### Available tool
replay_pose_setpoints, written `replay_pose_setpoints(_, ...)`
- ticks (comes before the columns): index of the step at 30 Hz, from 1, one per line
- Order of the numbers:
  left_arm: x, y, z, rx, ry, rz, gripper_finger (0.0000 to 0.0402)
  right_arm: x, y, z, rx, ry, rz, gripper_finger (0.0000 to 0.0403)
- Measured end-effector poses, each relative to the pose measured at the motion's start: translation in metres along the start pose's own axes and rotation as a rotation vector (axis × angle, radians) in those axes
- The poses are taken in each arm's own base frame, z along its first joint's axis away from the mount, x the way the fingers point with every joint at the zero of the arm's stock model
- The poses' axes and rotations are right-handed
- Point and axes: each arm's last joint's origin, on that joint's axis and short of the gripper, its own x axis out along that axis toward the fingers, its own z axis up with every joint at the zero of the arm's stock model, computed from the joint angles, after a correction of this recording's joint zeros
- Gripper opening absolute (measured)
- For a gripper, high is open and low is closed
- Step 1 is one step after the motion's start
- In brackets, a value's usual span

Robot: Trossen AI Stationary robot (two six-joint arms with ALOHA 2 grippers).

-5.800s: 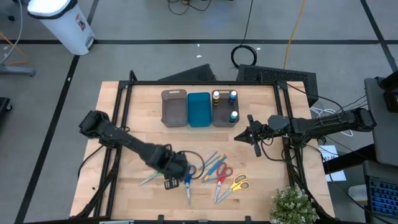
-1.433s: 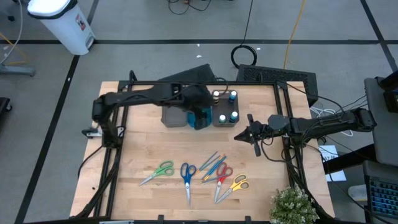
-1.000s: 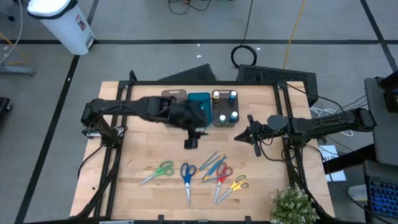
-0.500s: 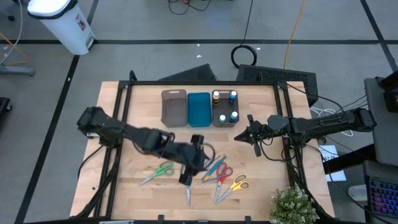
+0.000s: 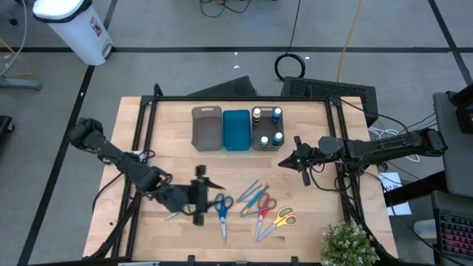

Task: Pick & Place Paint Supplies
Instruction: Put the green scissors into the left gray bin

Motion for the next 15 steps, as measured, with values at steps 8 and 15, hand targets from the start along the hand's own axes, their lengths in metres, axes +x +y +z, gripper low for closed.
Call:
replay_pose_setpoints(8,-0.003,0.006,-0.082,-0.288,0.164,0.030,0.0191,0.000,0.000,0.001,-0.004,-0.009,-0.003,0.0000)
replay_pose_setpoints(15,0.005,0.010,-0.129,-0.327,0.408,-0.012,0.0191,0.000,0.000,0.002,-0.009,-0.022,-0.003,0.0000)
